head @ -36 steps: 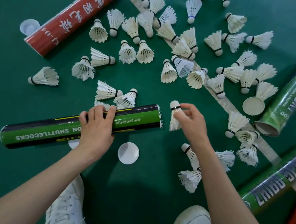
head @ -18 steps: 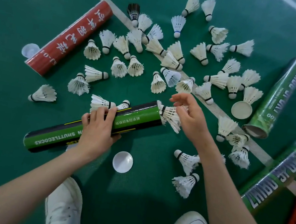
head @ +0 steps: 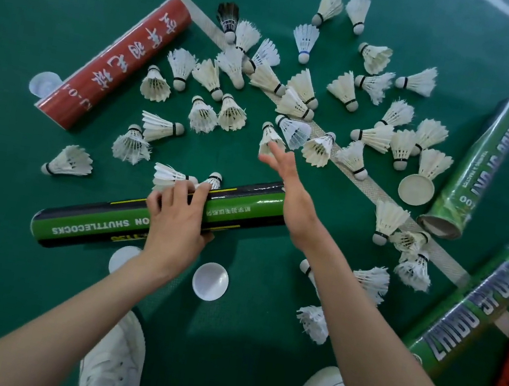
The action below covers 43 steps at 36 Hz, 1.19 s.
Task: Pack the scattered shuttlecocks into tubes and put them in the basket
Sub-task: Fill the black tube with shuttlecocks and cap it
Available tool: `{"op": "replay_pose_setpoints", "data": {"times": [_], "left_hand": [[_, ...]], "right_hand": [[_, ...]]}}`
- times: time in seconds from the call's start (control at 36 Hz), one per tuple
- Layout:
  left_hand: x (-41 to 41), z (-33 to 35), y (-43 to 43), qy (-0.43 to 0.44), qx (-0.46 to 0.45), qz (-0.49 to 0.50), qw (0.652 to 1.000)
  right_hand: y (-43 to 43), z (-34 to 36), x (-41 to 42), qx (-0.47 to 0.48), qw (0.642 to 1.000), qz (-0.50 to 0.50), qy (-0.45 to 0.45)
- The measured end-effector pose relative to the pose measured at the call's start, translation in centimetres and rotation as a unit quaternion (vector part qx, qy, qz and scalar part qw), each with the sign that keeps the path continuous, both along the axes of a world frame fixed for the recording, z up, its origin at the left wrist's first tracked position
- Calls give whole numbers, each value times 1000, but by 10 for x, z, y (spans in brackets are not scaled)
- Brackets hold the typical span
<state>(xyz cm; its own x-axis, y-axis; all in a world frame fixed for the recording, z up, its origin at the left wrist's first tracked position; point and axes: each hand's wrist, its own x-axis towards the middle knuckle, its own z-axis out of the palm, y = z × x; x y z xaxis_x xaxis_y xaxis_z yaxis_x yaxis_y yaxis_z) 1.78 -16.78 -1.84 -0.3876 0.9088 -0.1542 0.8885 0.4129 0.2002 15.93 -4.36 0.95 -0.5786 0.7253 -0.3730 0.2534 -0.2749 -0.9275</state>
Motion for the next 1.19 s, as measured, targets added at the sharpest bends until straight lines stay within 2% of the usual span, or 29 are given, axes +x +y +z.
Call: {"op": "replay_pose_setpoints", "data": {"times": [0.17, 0.31, 0.36, 0.44, 0.5, 0.58, 0.64, 0.75, 0.86, 0.94, 1.06, 1.19], "left_hand": [[-18, -7, 5, 10, -9, 30, 999], [-48, -7, 16, 21, -17, 94, 995], [-60, -8, 20, 20, -23, 117, 993], [-68, -12, 25, 10, -35, 139, 990], [-68, -15, 28, 7, -40, 141, 989], [-65, -20, 30, 4, -48, 132, 990], [-66, -21, 30, 3, -51, 131, 990], [-69, -22, 28, 5, -43, 133, 990], [-69, -22, 23, 16, -33, 128, 991], [-67, -21, 17, 18, -30, 128, 991], [-61, -17, 12, 6, -24, 122, 992], [-46, -10, 6, -3, 10, 81, 997]], "right_hand": [[14, -21, -24, -10, 999, 3, -30], [46, -44, -39, 29, 991, -90, -97], [59, -54, -45, 29, 987, -92, -131], [70, -63, -56, -24, 983, -74, -165], [71, -64, -63, -66, 983, -73, -155], [73, -64, -70, -81, 981, -95, -145], [73, -62, -74, -60, 979, -130, -146], [68, -53, -69, 73, 967, -187, -155], [60, -45, -53, 180, 954, -216, -106], [53, -39, -38, 190, 964, -178, -62], [42, -32, -23, 196, 973, -101, -72], [25, -26, -18, 175, 980, -79, -43]]}}
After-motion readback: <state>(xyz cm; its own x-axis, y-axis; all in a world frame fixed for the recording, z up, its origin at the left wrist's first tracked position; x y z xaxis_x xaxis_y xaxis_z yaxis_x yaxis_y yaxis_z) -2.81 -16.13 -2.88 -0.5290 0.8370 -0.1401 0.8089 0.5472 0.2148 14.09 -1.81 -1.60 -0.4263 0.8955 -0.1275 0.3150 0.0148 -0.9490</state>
